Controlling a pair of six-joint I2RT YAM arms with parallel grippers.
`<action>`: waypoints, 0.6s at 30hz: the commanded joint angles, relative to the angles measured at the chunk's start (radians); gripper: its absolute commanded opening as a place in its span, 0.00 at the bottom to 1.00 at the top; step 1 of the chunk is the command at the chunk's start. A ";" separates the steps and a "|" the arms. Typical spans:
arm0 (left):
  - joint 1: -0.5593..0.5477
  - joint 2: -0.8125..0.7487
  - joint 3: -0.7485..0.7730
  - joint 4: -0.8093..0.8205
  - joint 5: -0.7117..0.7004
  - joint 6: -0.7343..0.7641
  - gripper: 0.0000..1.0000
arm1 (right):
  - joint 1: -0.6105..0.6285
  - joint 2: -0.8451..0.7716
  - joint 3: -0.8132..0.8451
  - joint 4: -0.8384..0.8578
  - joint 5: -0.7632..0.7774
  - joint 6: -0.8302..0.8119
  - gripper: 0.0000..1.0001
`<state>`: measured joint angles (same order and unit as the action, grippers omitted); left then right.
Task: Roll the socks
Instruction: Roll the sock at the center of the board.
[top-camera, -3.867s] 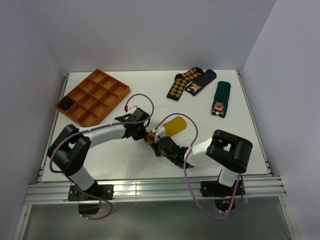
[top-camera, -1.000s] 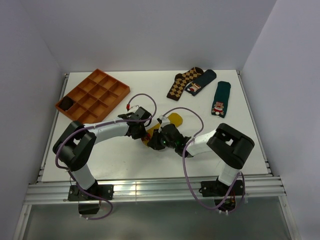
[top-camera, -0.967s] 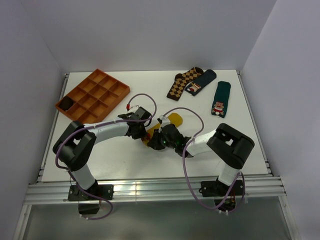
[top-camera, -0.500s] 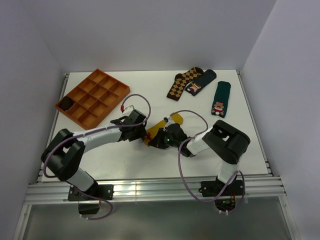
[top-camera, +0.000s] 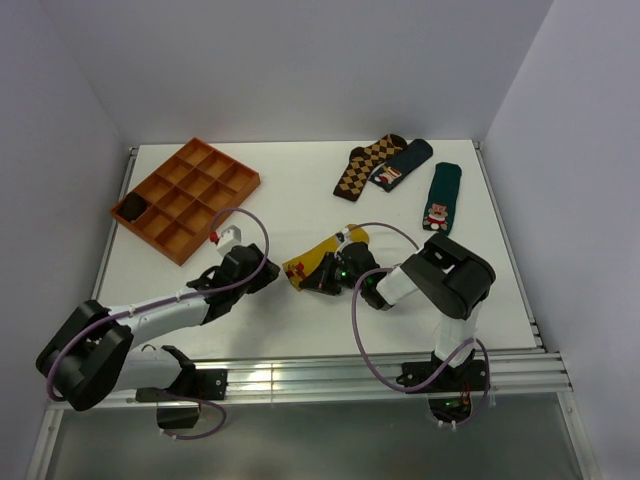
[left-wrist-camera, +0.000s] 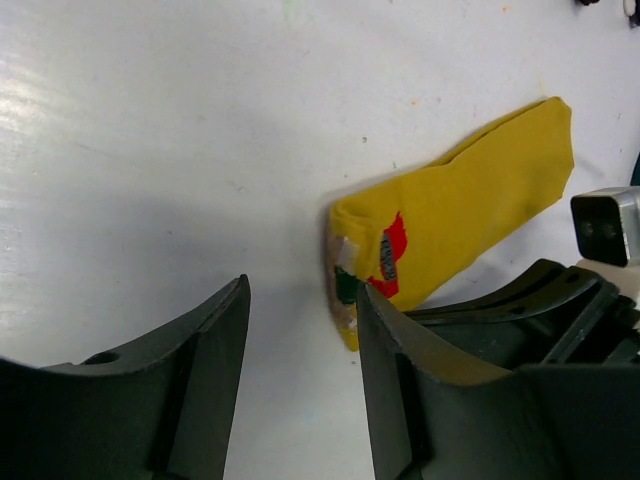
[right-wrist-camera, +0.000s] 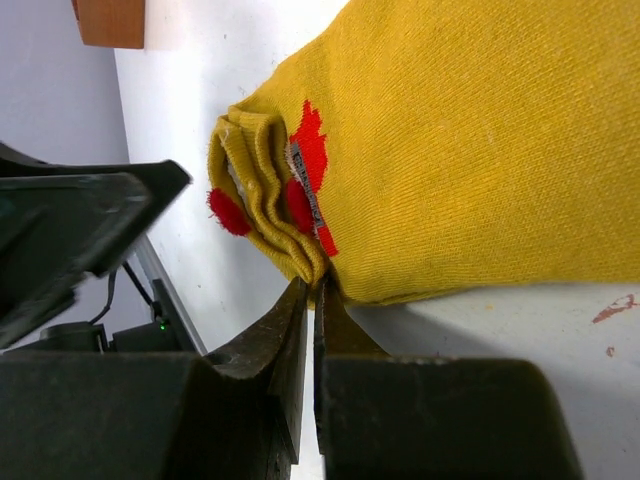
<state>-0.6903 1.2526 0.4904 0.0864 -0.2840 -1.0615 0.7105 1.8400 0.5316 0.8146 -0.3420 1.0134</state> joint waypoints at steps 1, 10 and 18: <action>0.020 -0.030 -0.062 0.226 0.045 -0.015 0.51 | -0.008 0.033 0.002 -0.069 -0.002 -0.004 0.00; 0.061 0.034 -0.131 0.397 0.143 0.005 0.47 | -0.011 0.042 0.025 -0.107 -0.015 -0.010 0.00; 0.067 0.139 -0.133 0.475 0.180 0.008 0.43 | -0.011 0.045 0.036 -0.123 -0.023 -0.012 0.00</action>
<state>-0.6292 1.3735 0.3676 0.4683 -0.1337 -1.0634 0.7059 1.8545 0.5583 0.7883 -0.3763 1.0210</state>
